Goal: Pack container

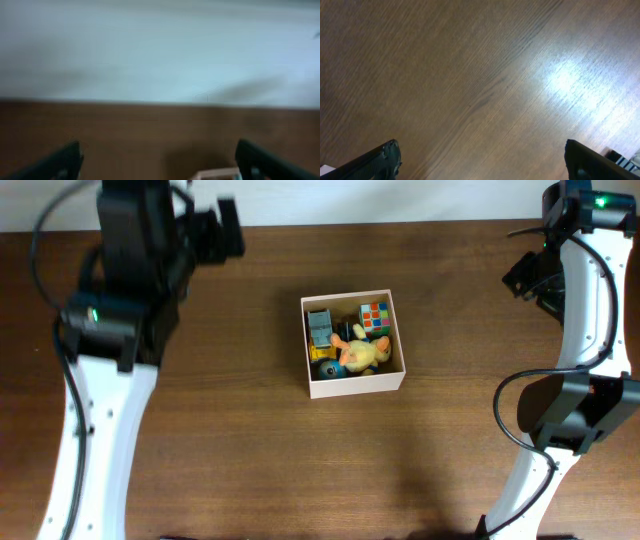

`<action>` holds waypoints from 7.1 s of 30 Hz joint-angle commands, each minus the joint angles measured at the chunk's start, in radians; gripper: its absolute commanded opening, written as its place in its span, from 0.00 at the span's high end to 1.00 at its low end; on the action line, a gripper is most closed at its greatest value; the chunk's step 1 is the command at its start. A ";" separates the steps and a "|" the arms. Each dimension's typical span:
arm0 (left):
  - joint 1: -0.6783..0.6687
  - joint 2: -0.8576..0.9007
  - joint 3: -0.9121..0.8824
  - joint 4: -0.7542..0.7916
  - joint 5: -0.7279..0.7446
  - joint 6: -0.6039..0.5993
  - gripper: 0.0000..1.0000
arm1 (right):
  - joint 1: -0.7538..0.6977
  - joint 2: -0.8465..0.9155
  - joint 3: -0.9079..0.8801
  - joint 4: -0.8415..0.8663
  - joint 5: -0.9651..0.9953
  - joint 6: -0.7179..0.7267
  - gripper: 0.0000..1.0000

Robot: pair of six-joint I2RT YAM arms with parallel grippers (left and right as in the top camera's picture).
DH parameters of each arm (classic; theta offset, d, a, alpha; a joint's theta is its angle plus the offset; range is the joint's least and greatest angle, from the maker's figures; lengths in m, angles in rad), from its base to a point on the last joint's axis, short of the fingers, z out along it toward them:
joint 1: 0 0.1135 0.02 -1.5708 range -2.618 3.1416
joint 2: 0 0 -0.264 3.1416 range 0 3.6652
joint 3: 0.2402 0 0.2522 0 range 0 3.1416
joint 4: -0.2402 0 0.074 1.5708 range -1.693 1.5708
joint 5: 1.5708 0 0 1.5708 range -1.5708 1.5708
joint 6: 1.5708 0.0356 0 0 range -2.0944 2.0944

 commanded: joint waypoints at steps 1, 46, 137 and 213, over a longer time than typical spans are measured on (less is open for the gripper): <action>0.040 -0.162 -0.316 0.138 -0.005 0.012 0.01 | -0.005 0.000 0.016 -0.002 0.002 0.007 0.01; 0.182 -1.521 -1.832 0.794 0.044 0.013 0.01 | -0.005 0.000 0.016 -0.002 0.002 0.008 0.01; 0.190 -1.518 -1.831 0.671 0.061 0.020 0.01 | 0.475 -1.530 -1.365 0.664 -0.032 0.008 0.01; 0.190 -1.518 -1.831 0.671 0.061 0.020 0.01 | 0.271 -2.208 -2.392 1.614 -0.197 -0.537 0.01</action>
